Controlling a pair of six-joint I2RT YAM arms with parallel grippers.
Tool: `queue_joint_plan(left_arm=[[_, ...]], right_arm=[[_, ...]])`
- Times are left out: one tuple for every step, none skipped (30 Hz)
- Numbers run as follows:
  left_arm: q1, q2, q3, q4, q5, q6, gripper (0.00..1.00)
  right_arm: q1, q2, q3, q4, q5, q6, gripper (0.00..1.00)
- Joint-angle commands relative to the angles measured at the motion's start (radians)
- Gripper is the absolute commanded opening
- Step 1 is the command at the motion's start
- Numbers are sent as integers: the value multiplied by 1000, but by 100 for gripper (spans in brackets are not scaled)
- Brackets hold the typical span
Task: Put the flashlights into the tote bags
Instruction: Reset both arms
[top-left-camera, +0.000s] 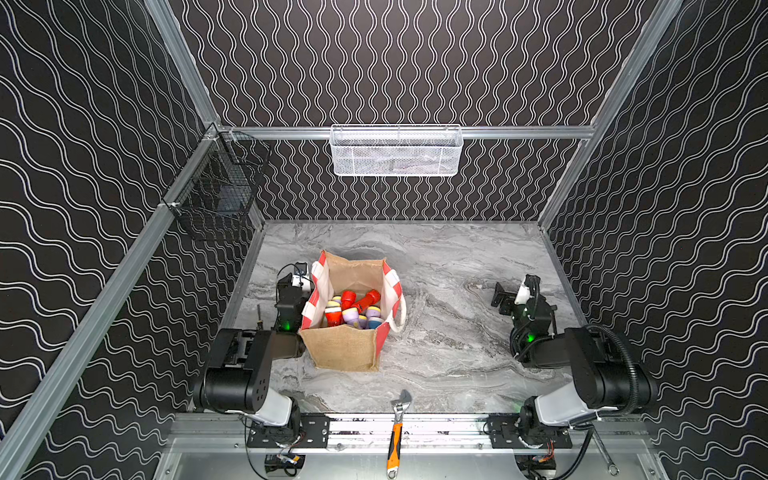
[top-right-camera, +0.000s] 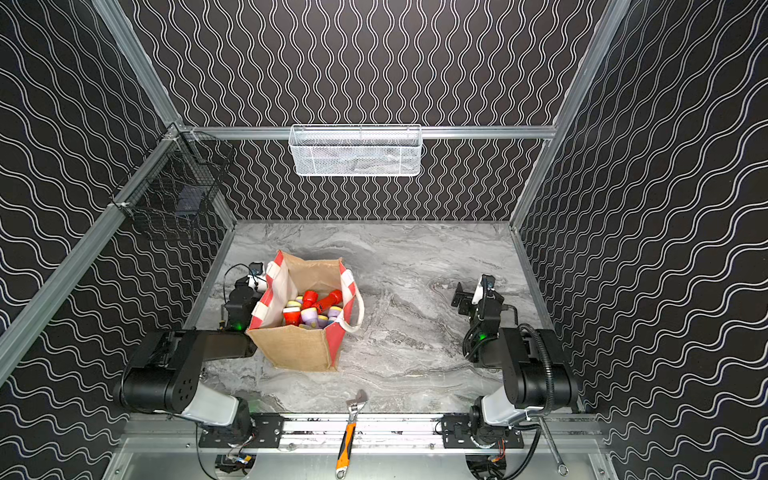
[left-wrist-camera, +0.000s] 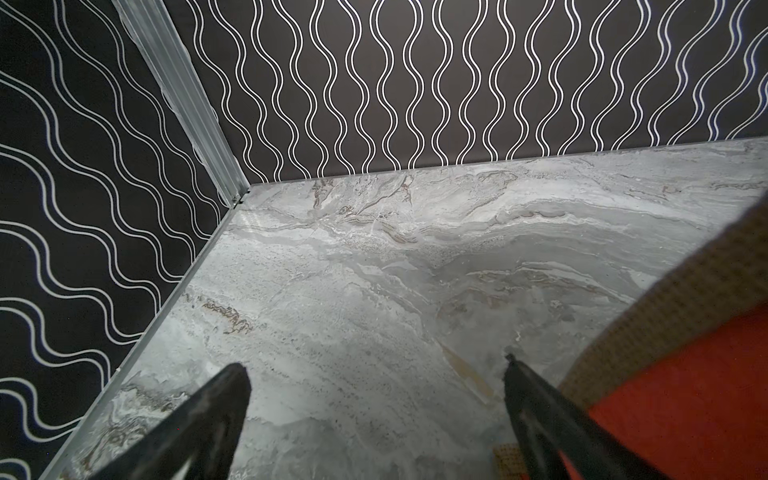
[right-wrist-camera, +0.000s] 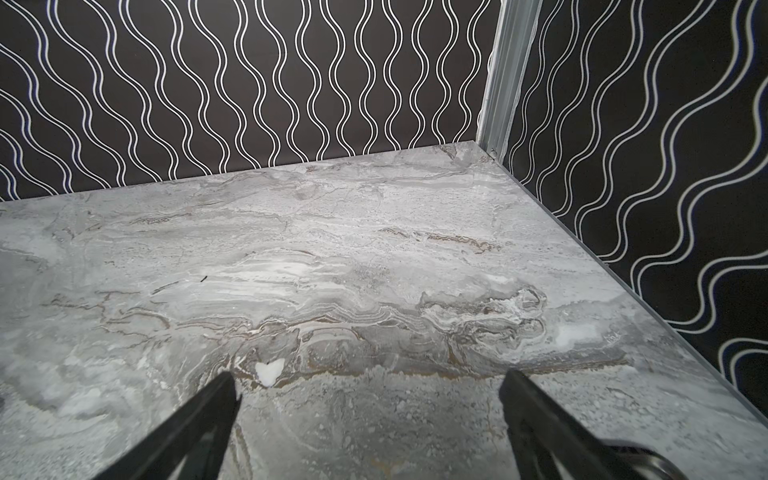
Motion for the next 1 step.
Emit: queue_joint_plan(left_arm=[[-1,-3,-1,14,8,5,99]], right_arm=[[0,0,0,53,-4,-6,100]])
